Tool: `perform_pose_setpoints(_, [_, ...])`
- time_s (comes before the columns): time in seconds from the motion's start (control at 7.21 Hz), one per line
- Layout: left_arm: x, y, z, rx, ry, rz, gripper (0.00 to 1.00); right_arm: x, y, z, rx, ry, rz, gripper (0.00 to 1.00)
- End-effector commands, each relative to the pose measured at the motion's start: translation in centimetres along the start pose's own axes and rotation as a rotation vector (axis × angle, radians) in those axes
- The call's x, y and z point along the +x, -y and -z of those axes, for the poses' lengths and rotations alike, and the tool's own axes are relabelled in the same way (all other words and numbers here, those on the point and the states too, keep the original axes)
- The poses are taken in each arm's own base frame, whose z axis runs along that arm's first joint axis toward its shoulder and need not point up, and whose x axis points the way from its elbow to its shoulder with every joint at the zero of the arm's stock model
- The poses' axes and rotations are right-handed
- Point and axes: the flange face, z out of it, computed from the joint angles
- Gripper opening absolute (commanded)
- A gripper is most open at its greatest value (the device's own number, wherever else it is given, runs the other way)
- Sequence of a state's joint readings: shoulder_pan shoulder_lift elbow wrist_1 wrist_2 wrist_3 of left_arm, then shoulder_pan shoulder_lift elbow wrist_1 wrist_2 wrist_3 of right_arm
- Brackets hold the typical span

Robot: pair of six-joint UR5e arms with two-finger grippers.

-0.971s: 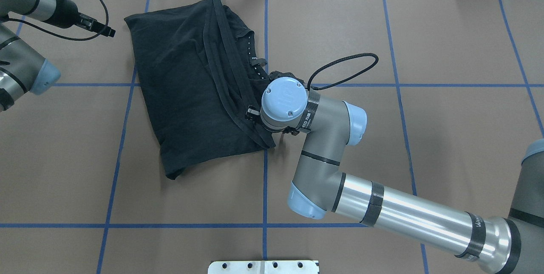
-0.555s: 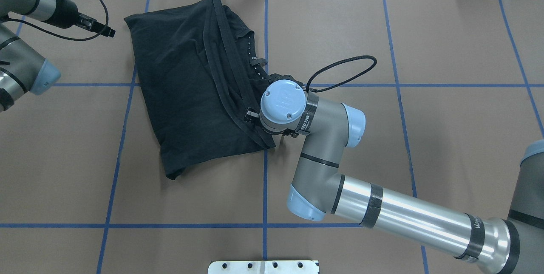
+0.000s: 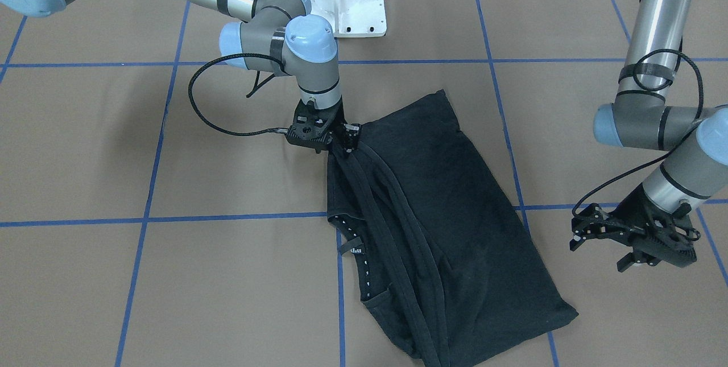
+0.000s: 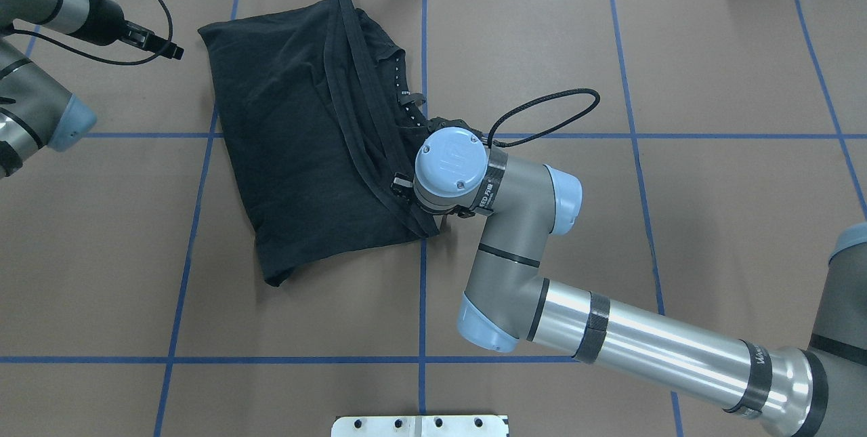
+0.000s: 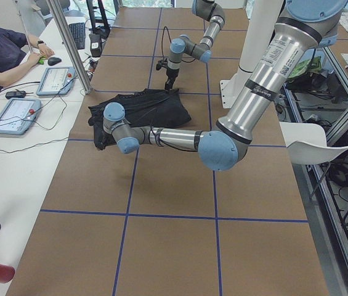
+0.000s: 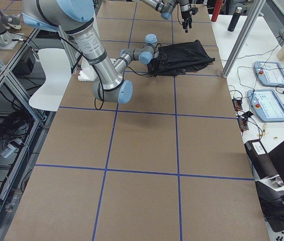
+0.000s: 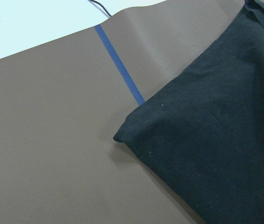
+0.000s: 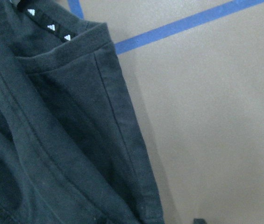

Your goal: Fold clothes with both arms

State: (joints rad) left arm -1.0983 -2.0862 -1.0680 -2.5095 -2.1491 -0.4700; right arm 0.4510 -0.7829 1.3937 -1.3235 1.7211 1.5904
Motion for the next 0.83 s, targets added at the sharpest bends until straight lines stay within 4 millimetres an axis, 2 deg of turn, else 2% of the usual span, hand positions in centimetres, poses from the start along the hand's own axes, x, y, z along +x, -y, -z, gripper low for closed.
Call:
perform_pose_setpoints(0.0, [-0.01, -0.01, -0.01, 0.0, 0.0, 0.0, 1.0, -0.27, 0.0, -0.04, 0.0, -0.001, -0.001, 0.48])
perform_pose_setpoints(0.28, [-0.01, -0.01, -0.01, 0.0, 0.0, 0.0, 1.0, -0.75, -0.04, 0.2, 0.0, 0.002, 0.001, 0.0])
perform_pose_setpoints(0.69, [-0.01, -0.01, -0.01, 0.0, 0.0, 0.0, 1.0, -0.8, -0.03, 0.42, -0.006, 0.004, 0.001, 0.0])
